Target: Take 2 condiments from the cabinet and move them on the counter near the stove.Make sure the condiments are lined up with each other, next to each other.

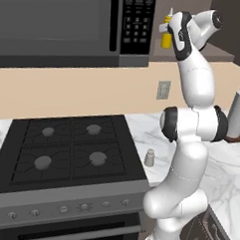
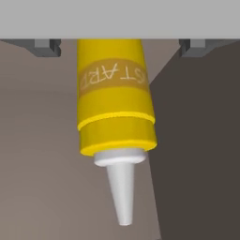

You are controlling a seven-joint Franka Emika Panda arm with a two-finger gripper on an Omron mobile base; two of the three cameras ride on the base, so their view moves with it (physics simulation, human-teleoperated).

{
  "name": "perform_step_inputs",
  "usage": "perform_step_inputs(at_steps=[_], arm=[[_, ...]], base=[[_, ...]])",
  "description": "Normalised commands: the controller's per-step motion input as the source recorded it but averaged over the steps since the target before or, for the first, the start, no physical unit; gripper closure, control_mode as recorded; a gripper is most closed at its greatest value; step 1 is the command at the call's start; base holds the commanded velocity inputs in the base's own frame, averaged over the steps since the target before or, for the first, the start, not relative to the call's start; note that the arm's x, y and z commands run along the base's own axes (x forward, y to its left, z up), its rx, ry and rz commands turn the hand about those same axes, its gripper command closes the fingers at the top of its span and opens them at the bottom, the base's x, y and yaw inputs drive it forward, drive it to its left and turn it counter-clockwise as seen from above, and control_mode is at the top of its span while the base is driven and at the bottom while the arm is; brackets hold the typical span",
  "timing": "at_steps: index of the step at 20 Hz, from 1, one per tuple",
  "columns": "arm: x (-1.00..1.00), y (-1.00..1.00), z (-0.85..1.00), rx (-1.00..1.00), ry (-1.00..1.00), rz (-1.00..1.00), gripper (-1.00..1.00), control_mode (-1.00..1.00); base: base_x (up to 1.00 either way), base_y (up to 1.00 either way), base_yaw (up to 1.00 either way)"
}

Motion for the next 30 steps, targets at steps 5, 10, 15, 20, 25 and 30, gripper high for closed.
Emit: perform_step_inputs(at_steps=[5, 10, 15, 20, 25, 30], arm=[[0.18, 0.0, 0.0, 0.0, 0.0, 0.0, -1.0, -1.0], [0.16, 0.0, 0.0, 0.0, 0.0, 0.0, -1.0, -1.0], [0.03, 0.0, 0.0, 0.0, 0.0, 0.0, -1.0, -1.0], [0.0, 0.0, 0.0, 0.0, 0.0, 0.0, 1.0, -1.0], [0.0, 0.0, 0.0, 0.0, 0.0, 0.0, 1.0, -1.0], [0.0, 0.0, 0.0, 0.0, 0.0, 0.0, 1.0, -1.0]], base=[[0.0, 0.0, 0.0], [0.0, 0.0, 0.0], [0.0, 0.0, 0.0], [0.0, 0.0, 0.0], [0.0, 0.0, 0.0], [0.0, 0.0, 0.0]])
